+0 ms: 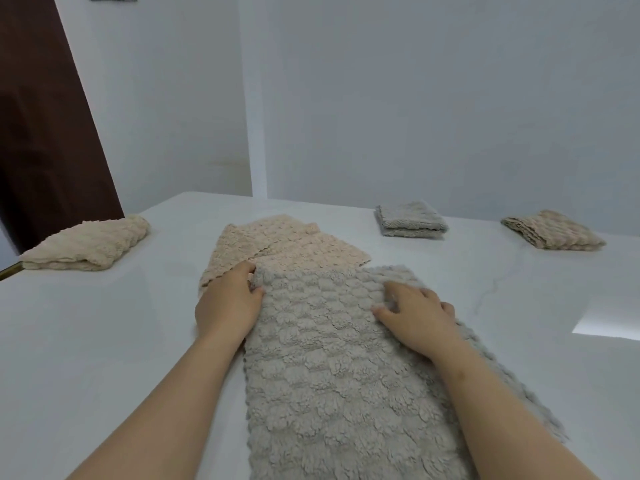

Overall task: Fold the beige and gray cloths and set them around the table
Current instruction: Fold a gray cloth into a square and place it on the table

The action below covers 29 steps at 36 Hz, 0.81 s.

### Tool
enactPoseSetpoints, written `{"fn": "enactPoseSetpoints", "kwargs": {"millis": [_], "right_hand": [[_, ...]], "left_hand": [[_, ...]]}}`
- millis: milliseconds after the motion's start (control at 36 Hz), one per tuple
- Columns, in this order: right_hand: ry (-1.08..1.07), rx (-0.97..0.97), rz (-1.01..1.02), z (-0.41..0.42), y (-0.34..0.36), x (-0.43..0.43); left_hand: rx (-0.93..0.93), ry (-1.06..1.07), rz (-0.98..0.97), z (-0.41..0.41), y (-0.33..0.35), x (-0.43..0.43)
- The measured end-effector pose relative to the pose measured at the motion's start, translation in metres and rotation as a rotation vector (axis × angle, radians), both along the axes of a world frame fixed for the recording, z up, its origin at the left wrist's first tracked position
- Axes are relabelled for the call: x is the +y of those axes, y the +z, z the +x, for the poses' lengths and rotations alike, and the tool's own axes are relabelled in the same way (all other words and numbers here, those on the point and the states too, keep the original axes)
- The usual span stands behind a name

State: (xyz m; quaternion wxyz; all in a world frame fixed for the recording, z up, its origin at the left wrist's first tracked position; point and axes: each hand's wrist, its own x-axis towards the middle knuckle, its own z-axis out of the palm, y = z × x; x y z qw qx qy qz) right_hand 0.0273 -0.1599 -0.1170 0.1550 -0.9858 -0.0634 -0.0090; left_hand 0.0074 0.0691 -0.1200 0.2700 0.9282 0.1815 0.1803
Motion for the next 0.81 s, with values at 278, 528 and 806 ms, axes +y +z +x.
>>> {"fn": "enactPoseSetpoints", "kwargs": {"millis": [278, 528, 806], "right_hand": [[-0.047, -0.099, 0.081, -0.011, -0.005, 0.001], [-0.057, -0.298, 0.108, -0.039, 0.001, -0.005], [0.114, -0.335, 0.099, -0.073, -0.007, -0.026]], "left_hand": [[-0.137, -0.281, 0.313, -0.027, 0.003, -0.028], [0.112, -0.478, 0.394, -0.049, -0.016, -0.038], [-0.273, -0.431, 0.368, -0.060, -0.019, -0.034]]}}
